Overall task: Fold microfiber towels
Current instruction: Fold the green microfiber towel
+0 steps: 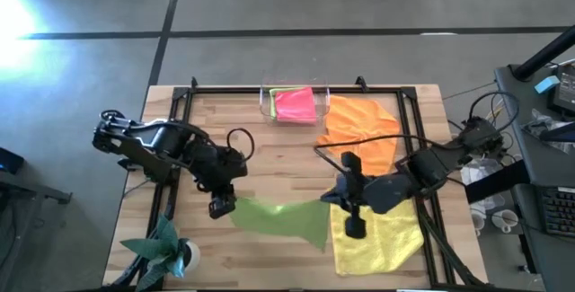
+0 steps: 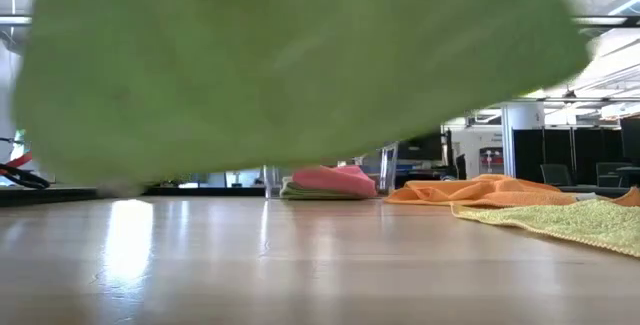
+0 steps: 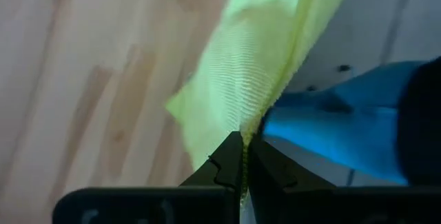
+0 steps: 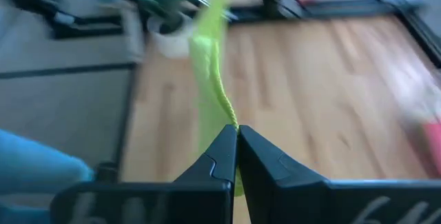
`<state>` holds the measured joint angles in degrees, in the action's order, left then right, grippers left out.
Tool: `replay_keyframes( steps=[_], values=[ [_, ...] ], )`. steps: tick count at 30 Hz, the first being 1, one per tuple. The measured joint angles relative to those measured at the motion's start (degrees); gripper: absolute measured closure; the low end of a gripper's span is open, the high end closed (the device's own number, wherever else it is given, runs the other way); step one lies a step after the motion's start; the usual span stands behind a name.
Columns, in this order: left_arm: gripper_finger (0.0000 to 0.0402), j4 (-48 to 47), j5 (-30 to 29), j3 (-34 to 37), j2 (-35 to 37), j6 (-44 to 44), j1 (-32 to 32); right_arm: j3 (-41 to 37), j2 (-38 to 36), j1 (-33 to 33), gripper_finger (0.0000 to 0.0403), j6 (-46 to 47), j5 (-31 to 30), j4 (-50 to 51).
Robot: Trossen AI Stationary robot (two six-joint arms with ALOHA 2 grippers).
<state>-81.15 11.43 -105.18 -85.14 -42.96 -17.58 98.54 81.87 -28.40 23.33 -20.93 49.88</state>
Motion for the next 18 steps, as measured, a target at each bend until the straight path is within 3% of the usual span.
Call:
replay_keyframes(
  steps=[2, 9, 18],
  values=[
    [0.04, -2.2, -2.06, 0.88, -0.75, 2.0, 1.41, -1.87, 0.38, 1.74, 0.0395, 2.7, -2.17, 2.55],
    [0.04, -3.75, -18.46, 7.39, -4.98, 12.09, 10.89, -11.03, 3.21, 13.33, 0.0394, 5.87, -4.24, 4.4],
    [0.04, 3.07, -22.41, 18.44, -11.0, 21.36, 18.93, -19.72, 7.75, 22.16, 0.0394, 1.07, -4.8, 0.55]
  ],
)
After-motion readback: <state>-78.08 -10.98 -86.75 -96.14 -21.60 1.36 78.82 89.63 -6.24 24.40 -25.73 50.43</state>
